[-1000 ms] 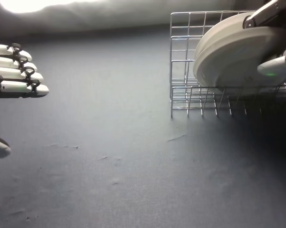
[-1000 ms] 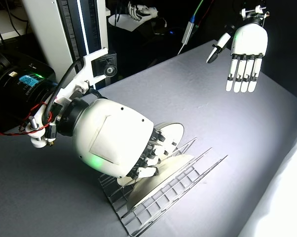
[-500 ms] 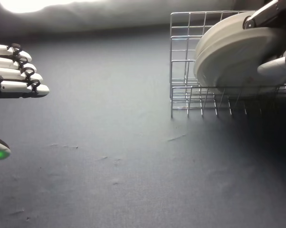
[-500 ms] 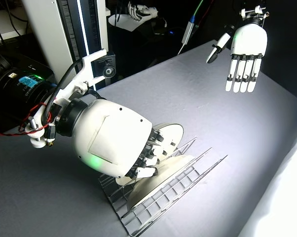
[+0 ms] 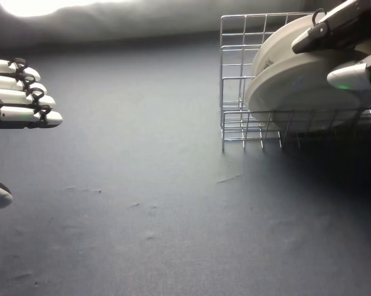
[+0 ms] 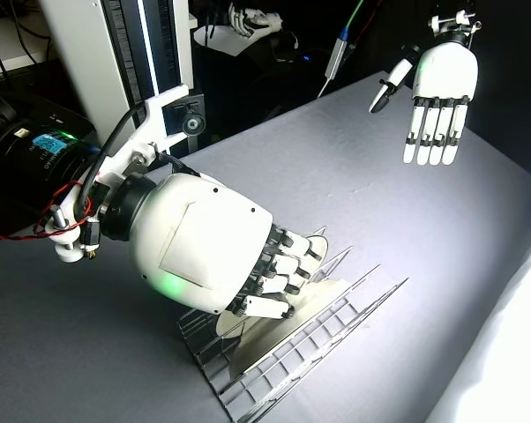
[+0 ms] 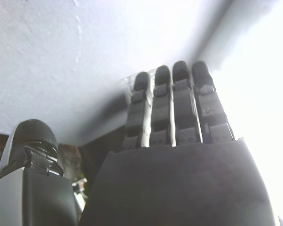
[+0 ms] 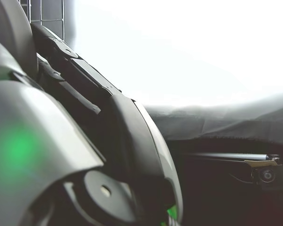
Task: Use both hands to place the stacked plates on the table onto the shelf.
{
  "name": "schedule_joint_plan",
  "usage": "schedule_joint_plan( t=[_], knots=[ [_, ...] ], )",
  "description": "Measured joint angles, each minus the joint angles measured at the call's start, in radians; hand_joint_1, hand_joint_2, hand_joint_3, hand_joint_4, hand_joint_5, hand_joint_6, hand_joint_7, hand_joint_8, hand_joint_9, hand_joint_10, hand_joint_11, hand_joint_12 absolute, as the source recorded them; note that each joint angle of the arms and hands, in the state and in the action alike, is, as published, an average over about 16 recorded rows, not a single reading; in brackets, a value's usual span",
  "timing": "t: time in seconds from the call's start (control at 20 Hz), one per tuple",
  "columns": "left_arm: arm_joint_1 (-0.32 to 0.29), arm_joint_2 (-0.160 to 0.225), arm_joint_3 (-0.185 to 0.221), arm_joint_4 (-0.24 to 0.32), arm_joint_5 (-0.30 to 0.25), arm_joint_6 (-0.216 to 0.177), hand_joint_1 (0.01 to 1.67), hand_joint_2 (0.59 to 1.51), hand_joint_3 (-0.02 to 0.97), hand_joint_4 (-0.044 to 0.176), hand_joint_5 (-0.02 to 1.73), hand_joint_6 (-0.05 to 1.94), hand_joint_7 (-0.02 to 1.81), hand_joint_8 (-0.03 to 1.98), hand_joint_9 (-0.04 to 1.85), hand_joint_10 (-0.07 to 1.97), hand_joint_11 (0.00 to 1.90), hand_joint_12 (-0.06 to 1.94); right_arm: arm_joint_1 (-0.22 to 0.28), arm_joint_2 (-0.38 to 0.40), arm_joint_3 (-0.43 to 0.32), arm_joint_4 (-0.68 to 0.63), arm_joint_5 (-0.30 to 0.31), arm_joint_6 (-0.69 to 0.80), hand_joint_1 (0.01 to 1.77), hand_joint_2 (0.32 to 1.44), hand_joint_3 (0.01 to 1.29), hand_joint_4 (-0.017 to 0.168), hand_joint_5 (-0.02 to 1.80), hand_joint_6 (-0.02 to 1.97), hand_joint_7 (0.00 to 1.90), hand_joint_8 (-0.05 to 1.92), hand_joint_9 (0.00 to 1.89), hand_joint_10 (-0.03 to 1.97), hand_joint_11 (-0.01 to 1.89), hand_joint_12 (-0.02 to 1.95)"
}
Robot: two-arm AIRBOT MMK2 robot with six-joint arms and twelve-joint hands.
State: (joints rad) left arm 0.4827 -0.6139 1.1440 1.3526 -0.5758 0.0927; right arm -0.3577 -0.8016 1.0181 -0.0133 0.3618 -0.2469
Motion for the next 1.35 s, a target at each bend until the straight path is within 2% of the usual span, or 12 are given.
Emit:
schedule_joint_plan(
  t=[0.1,0.25,0.5,0.75,1.05,1.35],
  knots=[
    [0.002,0.001,-0.004,0.0,-0.002,-0.002,0.02,1.074,0.011,0.001,0.19,0.01,0.19,0.0,0.17,0.01,0.02,0.3,0.01,-0.002,-0.001,-0.005,0.005,-0.002,1.23,1.13,0.01,-0.005,0.75,0.2,0.82,0.04,0.8,0.12,0.43,1.17],
    [0.005,0.003,-0.011,0.0,-0.005,-0.007,0.02,1.074,0.012,0.001,0.19,0.01,0.19,0.0,0.17,0.01,0.02,0.31,0.032,-0.006,-0.005,-0.023,0.011,-0.005,1.21,1.13,0.01,-0.005,0.73,0.04,0.78,0.01,0.76,0.07,0.35,1.19],
    [0.013,0.005,-0.015,0.0,-0.012,-0.02,0.02,1.074,0.011,0.001,0.19,0.01,0.19,0.0,0.17,0.01,0.02,0.32,0.072,-0.014,-0.019,-0.11,0.026,-0.011,1.17,1.13,0.01,-0.003,0.64,0.04,0.67,0.01,0.66,0.03,0.21,1.22],
    [0.023,0.002,-0.001,-0.008,-0.02,-0.033,0.01,1.076,0.01,0.001,0.19,0.01,0.19,0.0,0.17,0.01,0.02,0.32,0.098,-0.023,-0.037,-0.29,0.063,-0.018,1.09,1.12,0.01,-0.003,0.53,0.03,0.55,0.01,0.54,0.02,0.09,1.24],
    [0.036,-0.005,0.03,-0.021,-0.027,-0.047,0.01,1.077,0.011,0.0,0.22,0.01,0.23,0.0,0.21,0.01,0.02,0.38,0.096,-0.028,-0.056,-0.523,0.125,-0.037,0.96,1.11,0.01,-0.003,0.44,0.03,0.47,0.01,0.47,0.02,0.03,1.25],
    [0.042,-0.012,0.05,-0.033,-0.028,-0.052,0.01,1.079,0.011,0.0,0.23,0.01,0.25,0.0,0.23,0.01,0.02,0.41,0.084,-0.028,-0.062,-0.659,0.17,-0.051,0.89,1.09,0.01,-0.003,0.41,0.04,0.45,0.01,0.45,0.02,0.02,1.24]
  ],
)
